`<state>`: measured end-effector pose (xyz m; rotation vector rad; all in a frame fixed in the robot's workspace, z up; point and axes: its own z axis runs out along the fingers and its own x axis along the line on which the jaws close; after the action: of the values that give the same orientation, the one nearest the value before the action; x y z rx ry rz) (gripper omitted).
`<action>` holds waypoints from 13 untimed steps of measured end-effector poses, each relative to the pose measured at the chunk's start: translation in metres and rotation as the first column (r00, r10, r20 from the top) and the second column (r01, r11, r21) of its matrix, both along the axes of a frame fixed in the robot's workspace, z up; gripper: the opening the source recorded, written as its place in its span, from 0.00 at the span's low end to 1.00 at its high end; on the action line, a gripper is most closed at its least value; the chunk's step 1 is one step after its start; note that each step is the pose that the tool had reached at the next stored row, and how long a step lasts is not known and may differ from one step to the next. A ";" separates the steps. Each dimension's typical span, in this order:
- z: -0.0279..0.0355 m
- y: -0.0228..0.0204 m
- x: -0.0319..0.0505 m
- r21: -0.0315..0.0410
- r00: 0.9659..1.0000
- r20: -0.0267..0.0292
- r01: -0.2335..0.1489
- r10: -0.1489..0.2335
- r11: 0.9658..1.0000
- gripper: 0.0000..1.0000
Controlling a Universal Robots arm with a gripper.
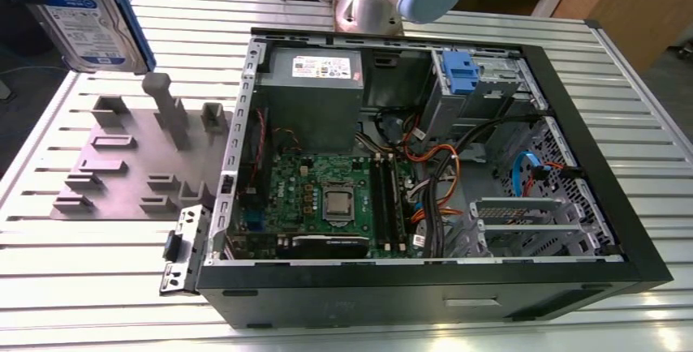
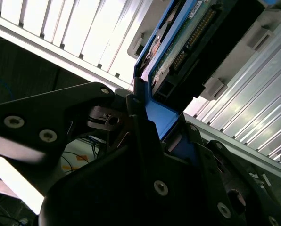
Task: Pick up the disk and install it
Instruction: 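Pick up the disk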
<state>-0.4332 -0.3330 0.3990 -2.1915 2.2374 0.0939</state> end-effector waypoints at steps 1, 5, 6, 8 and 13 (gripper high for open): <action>0.0001 0.0000 0.0000 0.000 1.000 0.000 0.000 0.000 1.000 0.36; 0.0008 0.0000 0.0000 0.000 1.000 0.000 0.000 0.000 1.000 0.36; 0.0012 0.0000 0.0000 0.000 1.000 0.000 0.000 0.000 1.000 0.36; 0.0017 0.0000 0.0000 0.000 1.000 0.000 0.000 0.000 1.000 0.36; 0.0061 0.0000 0.0000 0.000 1.000 0.000 0.000 0.000 1.000 0.36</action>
<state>-0.4332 -0.3330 0.4051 -2.1914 2.2373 0.0940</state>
